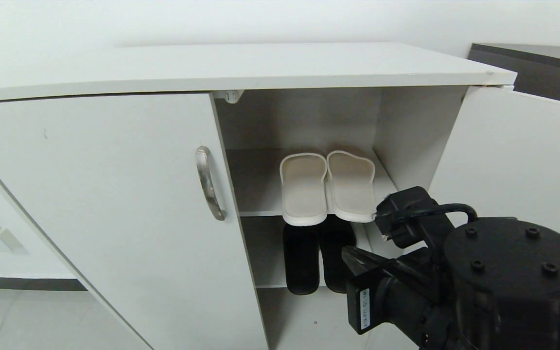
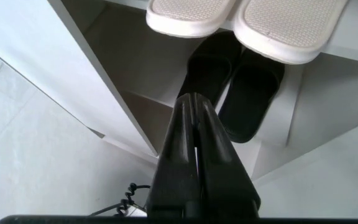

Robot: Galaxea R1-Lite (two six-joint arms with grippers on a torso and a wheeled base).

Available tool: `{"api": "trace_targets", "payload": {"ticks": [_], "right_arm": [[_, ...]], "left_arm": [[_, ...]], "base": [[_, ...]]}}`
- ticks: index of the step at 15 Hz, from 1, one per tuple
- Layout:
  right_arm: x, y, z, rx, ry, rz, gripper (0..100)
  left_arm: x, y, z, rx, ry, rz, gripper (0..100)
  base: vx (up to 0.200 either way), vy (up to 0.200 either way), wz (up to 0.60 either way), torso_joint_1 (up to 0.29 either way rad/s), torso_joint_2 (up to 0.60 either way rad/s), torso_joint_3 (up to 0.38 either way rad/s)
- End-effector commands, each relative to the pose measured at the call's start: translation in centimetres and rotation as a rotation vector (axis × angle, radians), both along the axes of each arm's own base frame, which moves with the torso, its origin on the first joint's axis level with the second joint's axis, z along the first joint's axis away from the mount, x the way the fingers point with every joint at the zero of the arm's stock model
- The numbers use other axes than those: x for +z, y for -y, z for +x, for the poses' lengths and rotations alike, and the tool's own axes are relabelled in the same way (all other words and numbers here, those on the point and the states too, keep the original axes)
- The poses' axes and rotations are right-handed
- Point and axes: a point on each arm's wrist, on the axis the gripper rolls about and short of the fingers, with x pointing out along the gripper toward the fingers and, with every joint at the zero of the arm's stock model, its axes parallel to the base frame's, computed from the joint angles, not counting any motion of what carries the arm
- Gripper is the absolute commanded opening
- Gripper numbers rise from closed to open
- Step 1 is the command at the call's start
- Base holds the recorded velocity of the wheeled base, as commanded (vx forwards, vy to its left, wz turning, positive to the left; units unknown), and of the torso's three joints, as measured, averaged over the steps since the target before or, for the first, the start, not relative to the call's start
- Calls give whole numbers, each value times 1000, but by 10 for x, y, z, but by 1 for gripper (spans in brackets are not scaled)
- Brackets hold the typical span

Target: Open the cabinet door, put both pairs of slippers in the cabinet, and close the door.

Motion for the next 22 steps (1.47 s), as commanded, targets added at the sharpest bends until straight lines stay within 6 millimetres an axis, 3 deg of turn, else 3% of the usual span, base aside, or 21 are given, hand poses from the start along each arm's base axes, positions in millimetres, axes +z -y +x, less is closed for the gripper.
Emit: {"api": "trace_targets", "payload": {"ticks": [1, 22], "right_arm": [[-2, -2, 1, 0, -4, -8, 0], [-9, -2, 1, -5, -10, -30, 0]], "left_arm": [[0, 0, 0, 0, -1, -1, 0], [0, 0, 0, -1, -1, -1, 0]], "base": [[0, 0, 0, 0, 0, 0], [-190, 0, 0, 1, 2, 4]]}}
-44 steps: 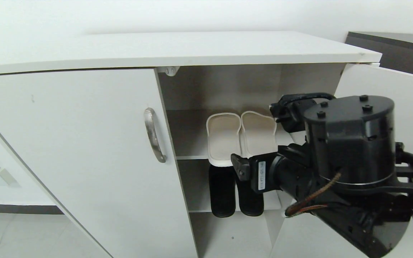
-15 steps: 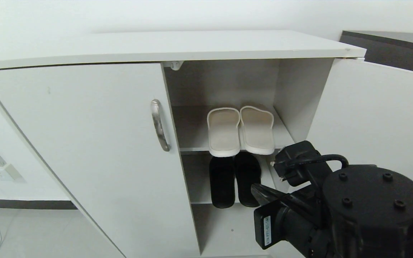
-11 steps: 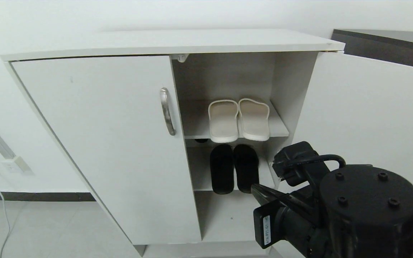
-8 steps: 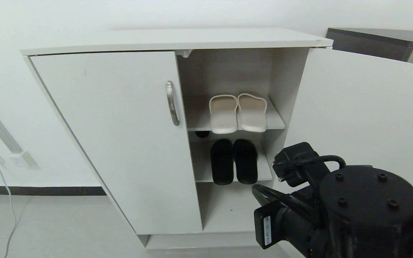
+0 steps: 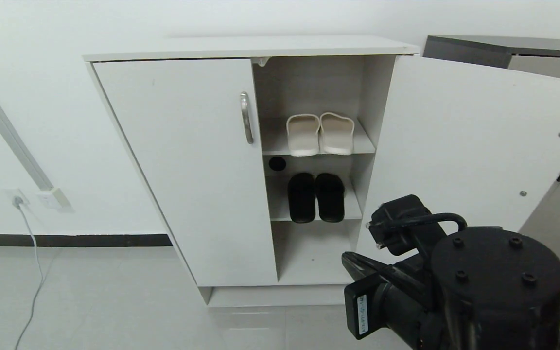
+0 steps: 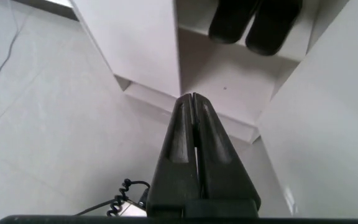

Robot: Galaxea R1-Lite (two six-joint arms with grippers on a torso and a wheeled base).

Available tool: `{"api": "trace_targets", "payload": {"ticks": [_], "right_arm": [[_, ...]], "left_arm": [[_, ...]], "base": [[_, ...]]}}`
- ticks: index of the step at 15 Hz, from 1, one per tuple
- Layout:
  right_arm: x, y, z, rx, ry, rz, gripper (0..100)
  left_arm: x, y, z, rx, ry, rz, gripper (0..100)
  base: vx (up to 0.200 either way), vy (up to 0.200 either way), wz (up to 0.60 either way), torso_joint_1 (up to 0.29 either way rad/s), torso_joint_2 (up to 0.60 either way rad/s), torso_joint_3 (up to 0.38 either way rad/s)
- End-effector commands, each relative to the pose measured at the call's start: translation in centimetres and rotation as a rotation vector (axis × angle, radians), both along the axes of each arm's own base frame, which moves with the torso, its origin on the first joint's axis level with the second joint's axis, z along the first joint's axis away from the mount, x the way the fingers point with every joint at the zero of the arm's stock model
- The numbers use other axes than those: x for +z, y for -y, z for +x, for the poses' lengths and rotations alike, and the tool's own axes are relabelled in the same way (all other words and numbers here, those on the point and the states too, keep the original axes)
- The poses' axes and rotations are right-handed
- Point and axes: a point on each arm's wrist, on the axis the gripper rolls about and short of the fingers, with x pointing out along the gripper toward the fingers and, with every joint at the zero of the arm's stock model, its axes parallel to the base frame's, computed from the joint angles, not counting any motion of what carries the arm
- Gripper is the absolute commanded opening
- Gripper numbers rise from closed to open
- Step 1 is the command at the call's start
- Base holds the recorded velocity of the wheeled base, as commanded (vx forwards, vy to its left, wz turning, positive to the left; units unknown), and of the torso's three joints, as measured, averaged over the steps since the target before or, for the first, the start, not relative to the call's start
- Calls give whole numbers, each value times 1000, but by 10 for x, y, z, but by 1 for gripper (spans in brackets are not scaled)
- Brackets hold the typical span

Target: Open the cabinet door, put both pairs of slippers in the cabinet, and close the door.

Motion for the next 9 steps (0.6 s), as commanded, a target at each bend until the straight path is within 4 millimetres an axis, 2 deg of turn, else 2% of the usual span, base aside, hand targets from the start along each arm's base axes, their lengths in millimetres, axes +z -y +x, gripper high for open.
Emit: {"api": "trace_targets", "payload": {"ticks": [1, 4, 9], "right_arm": [[-2, 0, 0, 1, -3, -5, 0], [-8, 2, 1, 5, -18, -19, 0], [-16, 7, 4, 26, -25, -26, 0]], "left_arm": [[0, 0, 0, 0, -1, -1, 0], [0, 0, 0, 1, -1, -1, 0], [0, 0, 0, 0, -1, 1, 0]], "base": [[-200, 0, 0, 2, 2, 2], [-200, 0, 0, 4, 2, 5], [0, 0, 0, 0, 0, 0]]}}
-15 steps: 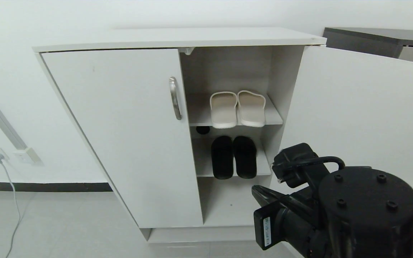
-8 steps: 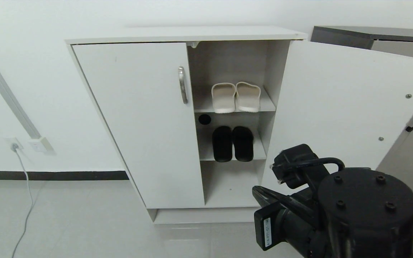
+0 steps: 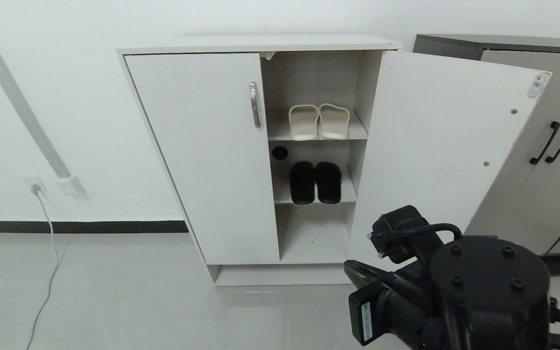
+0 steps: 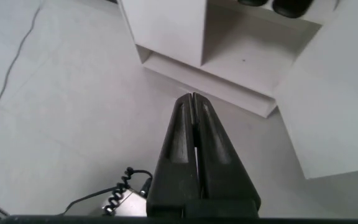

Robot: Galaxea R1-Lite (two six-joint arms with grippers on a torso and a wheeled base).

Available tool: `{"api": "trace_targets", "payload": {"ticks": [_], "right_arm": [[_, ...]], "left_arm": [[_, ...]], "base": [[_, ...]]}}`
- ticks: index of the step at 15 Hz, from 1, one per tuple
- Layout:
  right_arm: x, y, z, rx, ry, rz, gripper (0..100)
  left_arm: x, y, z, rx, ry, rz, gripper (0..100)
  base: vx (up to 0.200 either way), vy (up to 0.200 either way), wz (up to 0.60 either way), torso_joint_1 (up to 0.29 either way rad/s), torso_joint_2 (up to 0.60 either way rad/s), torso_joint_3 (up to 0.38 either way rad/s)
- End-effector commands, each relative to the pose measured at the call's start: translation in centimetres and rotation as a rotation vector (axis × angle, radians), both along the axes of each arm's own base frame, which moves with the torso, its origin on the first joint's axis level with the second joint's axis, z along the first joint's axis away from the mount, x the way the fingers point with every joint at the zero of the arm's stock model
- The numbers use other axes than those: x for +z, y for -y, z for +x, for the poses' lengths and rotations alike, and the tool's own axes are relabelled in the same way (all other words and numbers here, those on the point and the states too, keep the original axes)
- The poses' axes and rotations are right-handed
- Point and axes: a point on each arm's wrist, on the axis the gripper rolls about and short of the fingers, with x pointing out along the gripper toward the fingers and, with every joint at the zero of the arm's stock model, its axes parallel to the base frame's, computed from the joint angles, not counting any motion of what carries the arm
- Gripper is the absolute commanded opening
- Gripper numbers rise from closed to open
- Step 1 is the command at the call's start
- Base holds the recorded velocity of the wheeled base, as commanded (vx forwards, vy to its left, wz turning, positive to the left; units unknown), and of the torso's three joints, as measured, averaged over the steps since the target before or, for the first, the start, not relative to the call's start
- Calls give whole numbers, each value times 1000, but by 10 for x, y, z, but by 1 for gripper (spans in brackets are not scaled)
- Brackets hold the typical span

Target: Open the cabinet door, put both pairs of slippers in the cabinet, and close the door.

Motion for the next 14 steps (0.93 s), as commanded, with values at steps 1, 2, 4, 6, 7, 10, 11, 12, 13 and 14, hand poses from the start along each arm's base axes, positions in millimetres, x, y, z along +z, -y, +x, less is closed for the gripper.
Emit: {"api": "trace_targets", "payload": {"ticks": [1, 2, 4, 6, 7, 10, 11, 12, 13, 14], "right_arm": [[-3, 1, 1, -2, 0, -11, 0], [-3, 1, 1, 0, 5, -9, 0], [-4, 1, 0, -1, 5, -13, 0], [-4, 1, 1, -1, 4, -15, 0], [-4, 1, 1, -1, 4, -15, 0], [-4, 1, 1, 0, 5, -16, 0], [-5, 1, 1, 0, 4, -17, 0], [-6, 0, 1, -2, 2, -23, 0], [-6, 0, 1, -2, 2, -23, 0], [-6, 0, 1, -2, 2, -23, 0]], "left_arm": [[0, 0, 0, 1, -1, -1, 0], [0, 0, 0, 1, -1, -1, 0], [0, 0, 0, 1, -1, -1, 0], [0, 0, 0, 1, -1, -1, 0], [0, 0, 0, 1, -1, -1, 0], [0, 0, 0, 1, -1, -1, 0], [0, 0, 0, 1, -1, -1, 0], [0, 0, 0, 1, -1, -1, 0], [0, 0, 0, 1, -1, -1, 0], [0, 0, 0, 1, -1, -1, 0]], "base": [[0, 0, 0, 0, 0, 0], [0, 0, 0, 0, 0, 0], [0, 0, 0, 0, 0, 0], [0, 0, 0, 0, 0, 0], [0, 0, 0, 0, 0, 0], [0, 0, 0, 0, 0, 0], [0, 0, 0, -2, -149, -168], [0, 0, 0, -2, -271, -281], [0, 0, 0, 2, -56, -339], [0, 0, 0, 32, -256, -369]]}}
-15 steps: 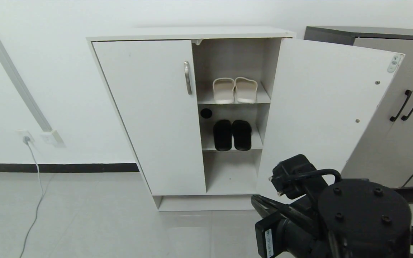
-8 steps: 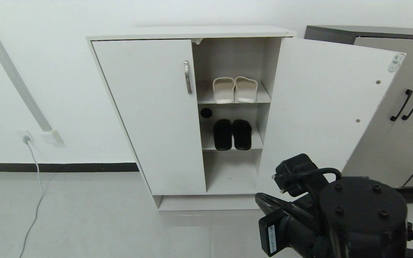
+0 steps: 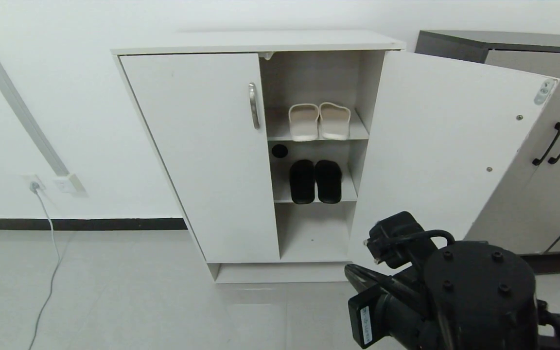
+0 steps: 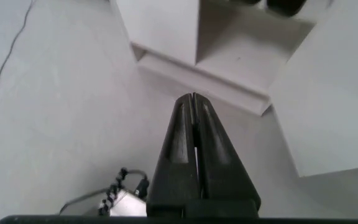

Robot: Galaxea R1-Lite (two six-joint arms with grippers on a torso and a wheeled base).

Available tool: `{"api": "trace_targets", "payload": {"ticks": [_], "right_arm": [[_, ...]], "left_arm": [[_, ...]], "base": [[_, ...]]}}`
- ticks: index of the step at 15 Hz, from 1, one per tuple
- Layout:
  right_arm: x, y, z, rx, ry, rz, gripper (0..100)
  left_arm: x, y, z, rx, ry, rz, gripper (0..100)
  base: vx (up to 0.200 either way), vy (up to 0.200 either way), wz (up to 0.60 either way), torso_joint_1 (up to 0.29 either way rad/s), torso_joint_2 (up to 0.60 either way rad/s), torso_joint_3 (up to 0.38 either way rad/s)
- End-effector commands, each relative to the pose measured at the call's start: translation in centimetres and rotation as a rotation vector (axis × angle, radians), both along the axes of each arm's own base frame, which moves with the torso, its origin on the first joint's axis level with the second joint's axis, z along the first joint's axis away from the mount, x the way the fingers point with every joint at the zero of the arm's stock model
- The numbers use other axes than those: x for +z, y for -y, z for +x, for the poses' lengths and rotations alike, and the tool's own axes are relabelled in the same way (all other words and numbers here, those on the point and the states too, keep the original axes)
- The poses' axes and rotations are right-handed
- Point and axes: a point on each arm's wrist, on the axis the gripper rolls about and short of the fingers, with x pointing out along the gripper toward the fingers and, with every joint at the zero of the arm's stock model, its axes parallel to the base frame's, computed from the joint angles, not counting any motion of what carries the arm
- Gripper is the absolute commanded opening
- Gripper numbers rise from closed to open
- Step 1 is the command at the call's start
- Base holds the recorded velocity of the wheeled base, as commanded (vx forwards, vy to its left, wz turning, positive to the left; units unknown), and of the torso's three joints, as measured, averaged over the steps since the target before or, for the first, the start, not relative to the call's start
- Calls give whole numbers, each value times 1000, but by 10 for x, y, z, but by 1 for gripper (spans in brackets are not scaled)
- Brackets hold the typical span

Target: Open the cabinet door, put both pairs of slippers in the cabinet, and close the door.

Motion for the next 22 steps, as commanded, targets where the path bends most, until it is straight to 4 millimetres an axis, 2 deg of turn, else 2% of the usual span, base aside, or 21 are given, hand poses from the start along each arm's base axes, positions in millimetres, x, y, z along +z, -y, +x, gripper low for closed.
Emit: {"api": "trace_targets", "payload": {"ticks": [1, 11, 22], "right_arm": [[0, -1, 0, 3, 0, 0, 0], [-2, -1, 1, -1, 2, -13, 0], [-5, 1, 8, -23, -1, -23, 0]], "left_arm": [[1, 0, 0, 0, 2, 0, 0], [1, 0, 0, 0, 2, 0, 0], [1, 0, 0, -2, 2, 1, 0]], "base": [[0, 0, 0, 56, -540, -378], [0, 0, 0, 111, -481, -347], [0, 0, 0, 191, -503, -315]]}}
